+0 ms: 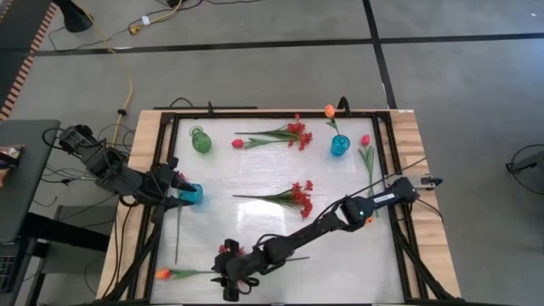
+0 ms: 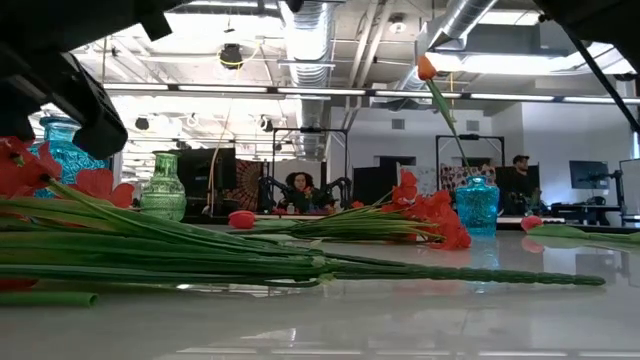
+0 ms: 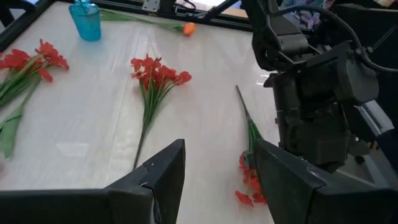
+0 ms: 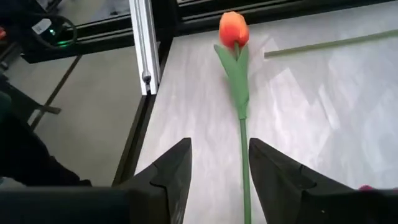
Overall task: Sort flowers into vase by color
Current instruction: Put the left orange tulip into the right blue vase
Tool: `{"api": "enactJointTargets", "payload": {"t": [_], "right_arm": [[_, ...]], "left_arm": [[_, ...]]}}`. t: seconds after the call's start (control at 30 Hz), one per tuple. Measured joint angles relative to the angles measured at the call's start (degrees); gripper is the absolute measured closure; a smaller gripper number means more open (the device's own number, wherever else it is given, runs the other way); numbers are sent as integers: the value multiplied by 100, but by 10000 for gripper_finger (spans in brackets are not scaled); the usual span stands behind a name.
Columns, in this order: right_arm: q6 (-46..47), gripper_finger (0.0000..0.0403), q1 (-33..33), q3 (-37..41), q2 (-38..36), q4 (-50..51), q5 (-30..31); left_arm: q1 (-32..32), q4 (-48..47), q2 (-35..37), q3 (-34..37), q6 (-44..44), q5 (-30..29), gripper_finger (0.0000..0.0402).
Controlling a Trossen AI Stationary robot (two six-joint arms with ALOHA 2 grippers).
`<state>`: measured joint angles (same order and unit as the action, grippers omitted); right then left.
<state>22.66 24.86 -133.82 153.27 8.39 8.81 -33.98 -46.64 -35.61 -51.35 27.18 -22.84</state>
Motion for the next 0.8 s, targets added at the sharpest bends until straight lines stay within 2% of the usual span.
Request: {"api": "enactJointTargets", "payload": {"t": [0.17, 0.67, 0.8], "right_arm": [[43, 227, -4, -7, -18, 492, 162], [131, 227, 46, -6, 337, 463, -13], [273, 227, 66, -19, 363, 816, 95]], "left_arm": [[0, -21, 2, 0, 0, -2, 223], [-2, -24, 0, 0, 0, -144, 223], [-2, -23, 0, 0, 4, -155, 223]]}}
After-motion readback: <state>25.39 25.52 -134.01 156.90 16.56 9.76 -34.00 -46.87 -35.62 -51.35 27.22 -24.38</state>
